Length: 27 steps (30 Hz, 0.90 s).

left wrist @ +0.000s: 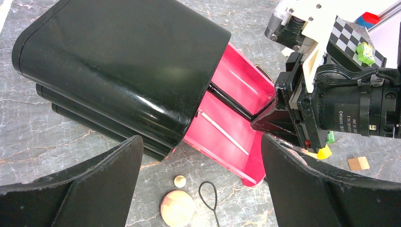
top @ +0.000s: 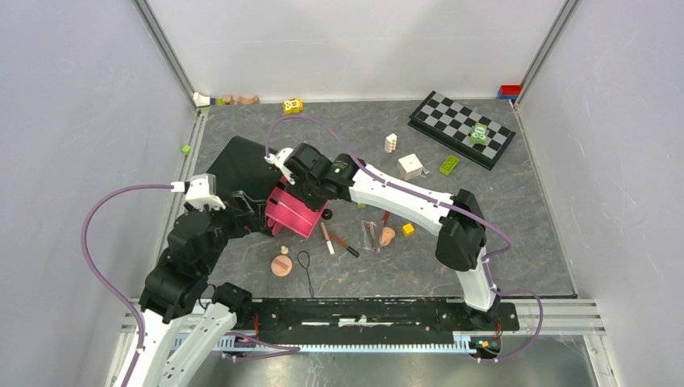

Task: Organize the makeup
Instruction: Place the makeup brush in the drawer.

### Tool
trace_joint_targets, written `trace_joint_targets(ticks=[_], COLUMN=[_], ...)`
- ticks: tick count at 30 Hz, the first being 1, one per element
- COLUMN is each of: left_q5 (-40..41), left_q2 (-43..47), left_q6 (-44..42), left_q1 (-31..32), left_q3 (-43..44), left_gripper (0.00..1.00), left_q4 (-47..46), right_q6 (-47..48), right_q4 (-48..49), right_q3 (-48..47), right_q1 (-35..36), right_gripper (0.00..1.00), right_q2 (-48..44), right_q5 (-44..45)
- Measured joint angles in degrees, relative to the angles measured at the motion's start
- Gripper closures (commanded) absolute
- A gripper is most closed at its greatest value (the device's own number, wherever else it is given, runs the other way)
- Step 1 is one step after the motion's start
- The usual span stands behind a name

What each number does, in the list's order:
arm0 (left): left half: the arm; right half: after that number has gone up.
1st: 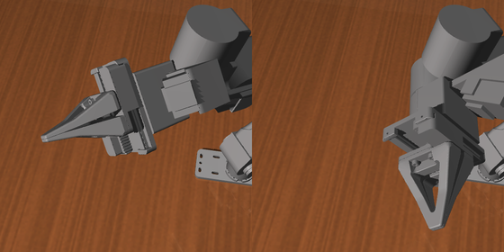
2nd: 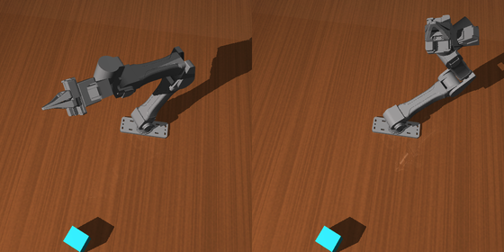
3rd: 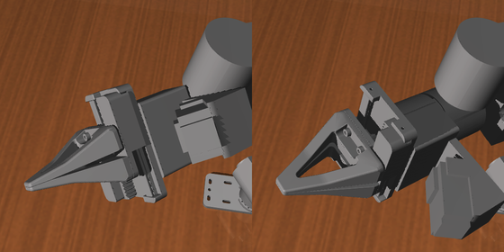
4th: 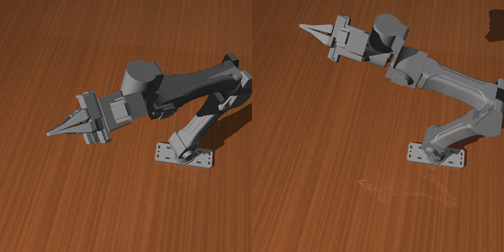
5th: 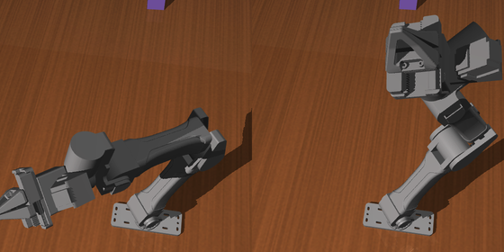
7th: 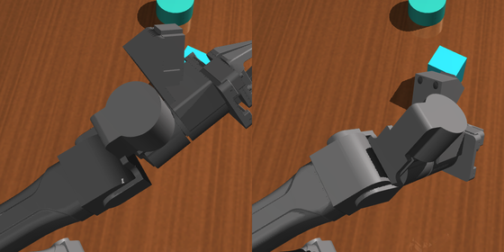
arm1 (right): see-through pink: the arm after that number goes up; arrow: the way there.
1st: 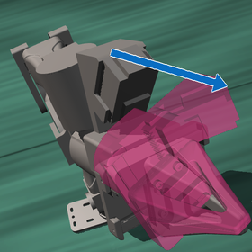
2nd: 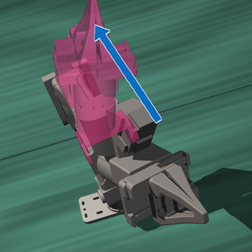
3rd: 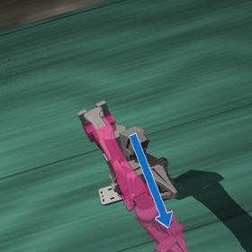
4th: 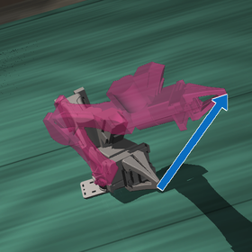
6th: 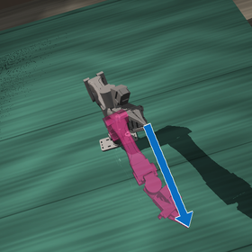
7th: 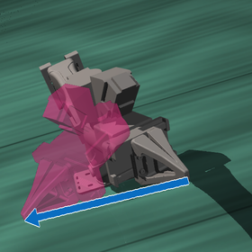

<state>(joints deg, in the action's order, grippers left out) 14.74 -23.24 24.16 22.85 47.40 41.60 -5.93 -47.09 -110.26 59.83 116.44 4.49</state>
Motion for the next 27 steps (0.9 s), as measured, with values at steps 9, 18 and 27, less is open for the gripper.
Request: trace_joint_targets(ticks=[9, 18, 27], left_q5=[0.0, 0.0, 0.0], left_q2=[0.0, 0.0, 0.0], left_q6=[0.0, 0.0, 0.0], left_q1=[0.0, 0.0, 0.0], left_q3=[0.0, 0.0, 0.0], left_gripper=[0.0, 0.0, 0.0], left_q4=[0.0, 0.0, 0.0], right_q6=[1.0, 3.4, 6.7], right_q4=[2.8, 7.1, 10.1], right_q3=[0.2, 3.4, 5.9], right_q1=[0.0, -0.1, -0.3], right_gripper=[1.0, 0.98, 0.96], right_q2=[0.6, 0.7, 0.7], right_q5=[-2.0, -2.4, -4.3])
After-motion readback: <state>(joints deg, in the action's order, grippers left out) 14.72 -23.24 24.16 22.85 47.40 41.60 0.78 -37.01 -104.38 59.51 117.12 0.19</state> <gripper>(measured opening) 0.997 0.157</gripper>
